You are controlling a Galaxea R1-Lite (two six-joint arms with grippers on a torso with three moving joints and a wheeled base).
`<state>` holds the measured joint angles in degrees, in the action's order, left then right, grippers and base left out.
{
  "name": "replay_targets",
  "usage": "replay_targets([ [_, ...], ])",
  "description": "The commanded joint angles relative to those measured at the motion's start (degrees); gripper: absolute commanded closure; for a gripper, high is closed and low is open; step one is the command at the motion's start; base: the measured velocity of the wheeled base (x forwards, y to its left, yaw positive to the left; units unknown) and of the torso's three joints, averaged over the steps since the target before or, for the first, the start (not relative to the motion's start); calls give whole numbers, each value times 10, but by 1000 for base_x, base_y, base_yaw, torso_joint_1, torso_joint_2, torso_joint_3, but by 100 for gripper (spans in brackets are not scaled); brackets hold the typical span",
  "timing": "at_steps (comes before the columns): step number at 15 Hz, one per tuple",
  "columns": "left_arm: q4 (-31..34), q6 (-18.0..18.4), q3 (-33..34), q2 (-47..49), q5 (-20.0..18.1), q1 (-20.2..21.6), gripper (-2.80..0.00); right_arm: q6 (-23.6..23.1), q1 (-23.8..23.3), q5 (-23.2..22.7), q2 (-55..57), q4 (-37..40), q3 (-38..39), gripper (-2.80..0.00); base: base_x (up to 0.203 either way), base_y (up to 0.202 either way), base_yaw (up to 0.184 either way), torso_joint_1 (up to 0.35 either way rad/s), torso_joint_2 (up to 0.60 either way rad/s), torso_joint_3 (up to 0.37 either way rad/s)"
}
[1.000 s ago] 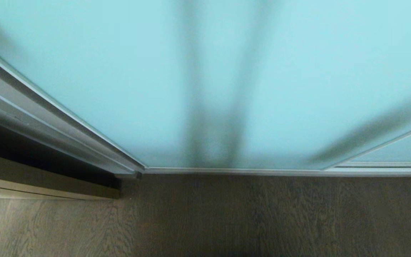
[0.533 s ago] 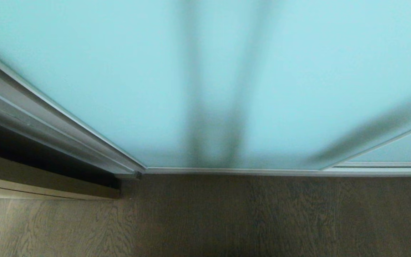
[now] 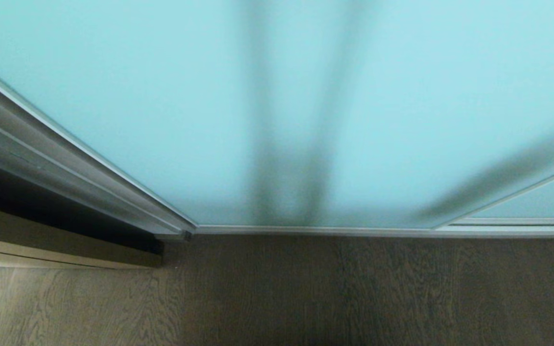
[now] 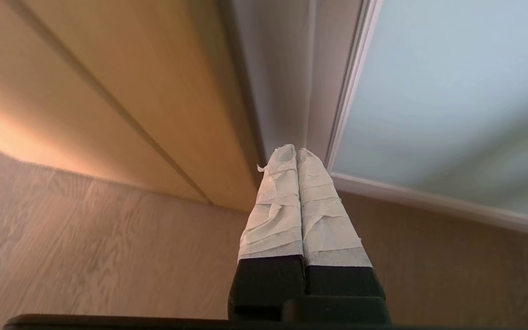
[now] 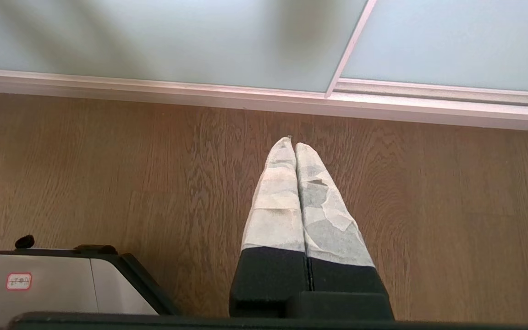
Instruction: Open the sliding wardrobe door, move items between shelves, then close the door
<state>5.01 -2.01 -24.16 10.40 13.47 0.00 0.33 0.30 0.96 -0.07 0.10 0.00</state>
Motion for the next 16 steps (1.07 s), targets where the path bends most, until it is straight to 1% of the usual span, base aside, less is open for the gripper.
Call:
replay_targets([
  [1, 2, 12, 49, -68, -9, 5, 0, 0, 0, 0, -1, 0, 1, 0, 0, 0, 0, 0, 0, 0],
  [3, 1, 26, 66, -80, -24, 5, 0, 0, 0, 0, -1, 0, 0, 0, 0, 0, 0, 0, 0, 0],
  [5, -13, 43, 140, -97, -40, 5, 0, 0, 0, 0, -1, 0, 0, 0, 0, 0, 0, 0, 0, 0],
  [8, -67, 54, 213, -103, -52, 5, 0, 0, 0, 0, -1, 0, 1, 0, 0, 0, 0, 0, 0, 0],
  [9, -81, 53, 220, -103, -59, 5, 0, 0, 0, 0, -1, 0, 1, 0, 0, 0, 0, 0, 0, 0],
  [10, -92, 45, 233, -103, -91, 5, 0, 0, 0, 0, -1, 0, 0, 0, 0, 0, 0, 0, 0, 0],
  [11, -91, 28, 240, -104, -125, 5, 0, 0, 0, 0, -1, 0, 0, 0, 0, 0, 0, 0, 0, 0],
  [12, -55, 21, 240, -104, -132, 5, 0, 0, 0, 0, -1, 0, 0, 0, 0, 0, 0, 0, 0, 0],
  [13, -30, 22, 236, -104, -137, 5, 0, 0, 0, 0, -1, 0, 0, 0, 0, 0, 0, 0, 0, 0],
  [16, -33, 23, 236, -104, -139, 5, 0, 0, 0, 0, -1, 0, 1, 0, 0, 0, 0, 0, 0, 0],
])
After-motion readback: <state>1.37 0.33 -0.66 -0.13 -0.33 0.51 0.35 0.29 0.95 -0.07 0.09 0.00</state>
